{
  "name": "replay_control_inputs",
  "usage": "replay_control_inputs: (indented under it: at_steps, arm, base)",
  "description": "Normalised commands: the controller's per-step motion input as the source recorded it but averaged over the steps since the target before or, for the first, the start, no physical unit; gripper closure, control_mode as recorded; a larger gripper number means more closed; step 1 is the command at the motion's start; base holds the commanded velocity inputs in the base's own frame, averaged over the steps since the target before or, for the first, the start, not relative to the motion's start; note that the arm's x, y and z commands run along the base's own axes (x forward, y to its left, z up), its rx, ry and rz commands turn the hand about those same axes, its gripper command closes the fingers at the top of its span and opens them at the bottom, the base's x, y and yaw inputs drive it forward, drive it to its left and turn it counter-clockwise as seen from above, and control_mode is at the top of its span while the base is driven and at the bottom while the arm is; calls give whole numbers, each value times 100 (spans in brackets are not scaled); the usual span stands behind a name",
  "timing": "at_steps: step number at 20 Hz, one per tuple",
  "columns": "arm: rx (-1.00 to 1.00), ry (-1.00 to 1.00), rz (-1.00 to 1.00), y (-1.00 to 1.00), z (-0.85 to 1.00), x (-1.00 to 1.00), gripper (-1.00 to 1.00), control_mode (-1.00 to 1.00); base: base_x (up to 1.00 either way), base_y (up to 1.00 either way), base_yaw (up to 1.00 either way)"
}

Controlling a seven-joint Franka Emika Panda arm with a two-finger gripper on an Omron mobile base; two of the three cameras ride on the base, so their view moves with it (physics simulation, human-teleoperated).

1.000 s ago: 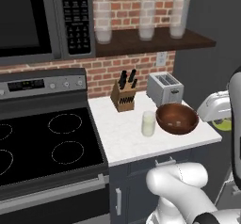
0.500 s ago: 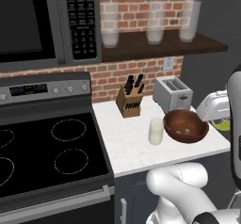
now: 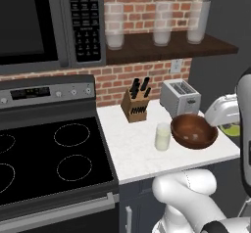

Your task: Grab a lemon wedge from the fridge and one ice cube from the ice bowl, and put them in the glass of lemonade.

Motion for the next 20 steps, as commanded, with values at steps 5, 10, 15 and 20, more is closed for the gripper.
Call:
replay_control_inputs:
  at_steps: [5, 10, 15, 20]
  arm:
    - [0, 5, 0, 0, 0, 62, 100, -100]
    - [0, 0, -3, 1, -7, 72, 100, -100]
    - [0, -11, -1, 6, -45, 31, 100, -100]
    - [1, -15, 0, 4, -85, 21, 100, -100]
  base:
    - [0, 0, 0]
    - [0, 0, 0]
    - [0, 0, 0]
    - [0, 0, 0]
